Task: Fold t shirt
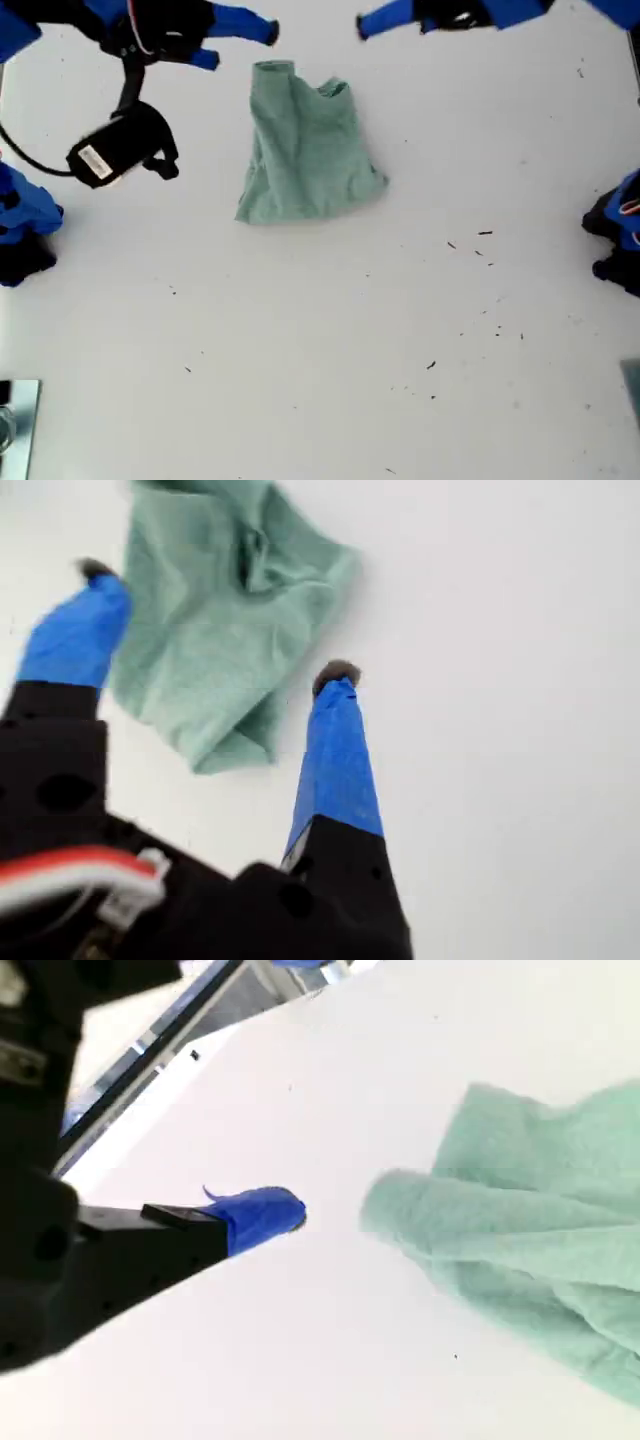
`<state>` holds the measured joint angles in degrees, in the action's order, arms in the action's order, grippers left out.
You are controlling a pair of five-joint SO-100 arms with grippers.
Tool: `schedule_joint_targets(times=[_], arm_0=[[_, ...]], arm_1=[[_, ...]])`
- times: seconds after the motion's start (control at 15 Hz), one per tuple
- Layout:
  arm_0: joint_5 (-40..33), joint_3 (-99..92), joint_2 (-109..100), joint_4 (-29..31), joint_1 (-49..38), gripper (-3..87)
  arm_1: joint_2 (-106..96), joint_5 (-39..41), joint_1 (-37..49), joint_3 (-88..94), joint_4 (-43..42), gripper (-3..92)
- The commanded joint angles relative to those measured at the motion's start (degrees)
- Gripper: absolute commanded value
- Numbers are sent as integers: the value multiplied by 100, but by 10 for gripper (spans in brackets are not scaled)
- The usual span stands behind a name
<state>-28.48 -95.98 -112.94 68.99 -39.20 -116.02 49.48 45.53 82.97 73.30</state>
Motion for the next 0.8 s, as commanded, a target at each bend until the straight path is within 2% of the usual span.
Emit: schedule_joint_targets(times=[0.0,0.13,0.27,0.33,0.4,0.47,0.53,0.6,0.67,0.73], arm_0=[[62,-1274,-1441,-378,18,355],[325,-2839,-2593,-800,220,337],[844,-4623,-4025,-1380,826,297],[1266,-5405,-4676,-1512,1213,259],[1802,-6152,-5396,-1661,1696,162],[2241,-7058,-6451,-1960,2162,120],[2646,-8024,-7787,-2021,2531,120],[2909,-8842,-9413,-1679,2909,110],[3094,-8965,-9088,-1661,3085,119],[3173,-8982,-9308,-1107,3146,121]], arm_1=[[-2364,-422,580,2013,-492,296],[-4245,-571,527,3894,-694,309],[-5941,-932,-44,5590,-659,309],[-6987,-1222,-413,6583,-580,302],[-8235,-1608,-800,7567,-237,282],[-8525,-1978,-1178,8139,97,272],[-8490,-2118,-1433,8552,141,262],[-8499,-2320,-1450,8938,132,249],[-8499,-2812,-1143,9483,97,246],[-8358,-3032,-1046,9519,272,246]])
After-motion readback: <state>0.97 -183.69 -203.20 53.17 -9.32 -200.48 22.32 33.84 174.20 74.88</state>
